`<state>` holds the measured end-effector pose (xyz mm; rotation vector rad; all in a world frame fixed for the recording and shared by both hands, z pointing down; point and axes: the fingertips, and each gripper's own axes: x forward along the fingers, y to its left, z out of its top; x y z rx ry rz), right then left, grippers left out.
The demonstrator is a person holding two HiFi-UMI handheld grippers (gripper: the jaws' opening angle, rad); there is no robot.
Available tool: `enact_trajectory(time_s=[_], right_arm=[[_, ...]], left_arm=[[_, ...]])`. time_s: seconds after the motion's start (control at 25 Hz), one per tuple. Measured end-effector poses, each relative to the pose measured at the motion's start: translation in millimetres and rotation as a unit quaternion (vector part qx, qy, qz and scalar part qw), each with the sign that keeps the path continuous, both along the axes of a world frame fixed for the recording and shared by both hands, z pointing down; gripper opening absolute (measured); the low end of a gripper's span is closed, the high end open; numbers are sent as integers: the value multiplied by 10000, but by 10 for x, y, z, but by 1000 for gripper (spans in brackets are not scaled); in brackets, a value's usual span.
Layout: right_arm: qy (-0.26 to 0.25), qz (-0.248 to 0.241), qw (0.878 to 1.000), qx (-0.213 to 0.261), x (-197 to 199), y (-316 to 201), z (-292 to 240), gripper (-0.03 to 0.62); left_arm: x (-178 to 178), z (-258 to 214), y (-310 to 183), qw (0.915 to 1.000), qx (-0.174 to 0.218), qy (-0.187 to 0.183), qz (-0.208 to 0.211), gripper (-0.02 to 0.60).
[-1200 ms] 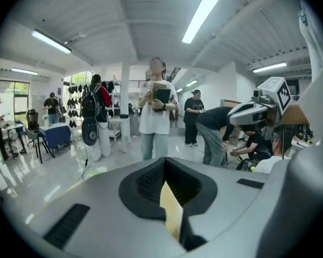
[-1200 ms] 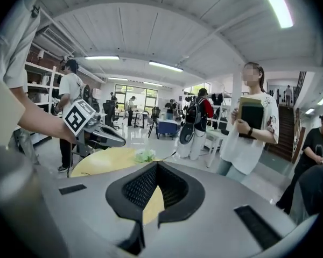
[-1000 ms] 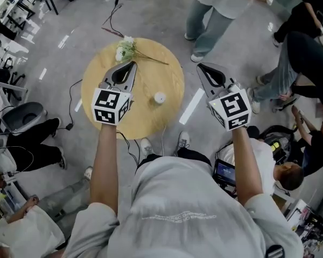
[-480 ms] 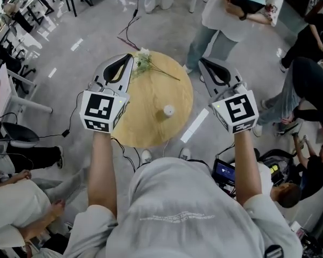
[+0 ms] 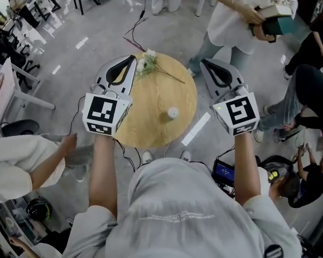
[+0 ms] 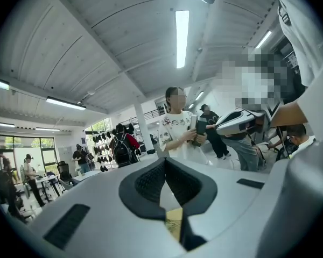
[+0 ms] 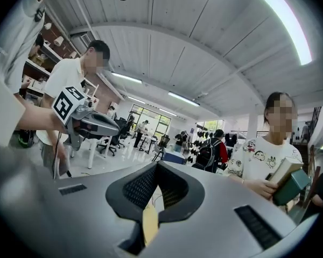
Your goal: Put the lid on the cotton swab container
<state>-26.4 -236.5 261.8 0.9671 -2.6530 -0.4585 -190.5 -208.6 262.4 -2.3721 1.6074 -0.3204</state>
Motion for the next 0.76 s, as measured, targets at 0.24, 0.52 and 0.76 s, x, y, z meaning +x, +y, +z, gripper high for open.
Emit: enact_trajectory(time_s=[0.24,0.52,0.76], right_arm=[[-9,6,10000,-11,-112,79,-34,26],[10,12,10000,-41,-77,343,-232,26],[31,-13,10000,35,35,631,-147,26]], left_arm=[[-72,-48,84,10000,4,-16,75,18],[-11,-247,348,9999,-10,-17,142,18],[93,-149,656,9999,52,-7,113,18]])
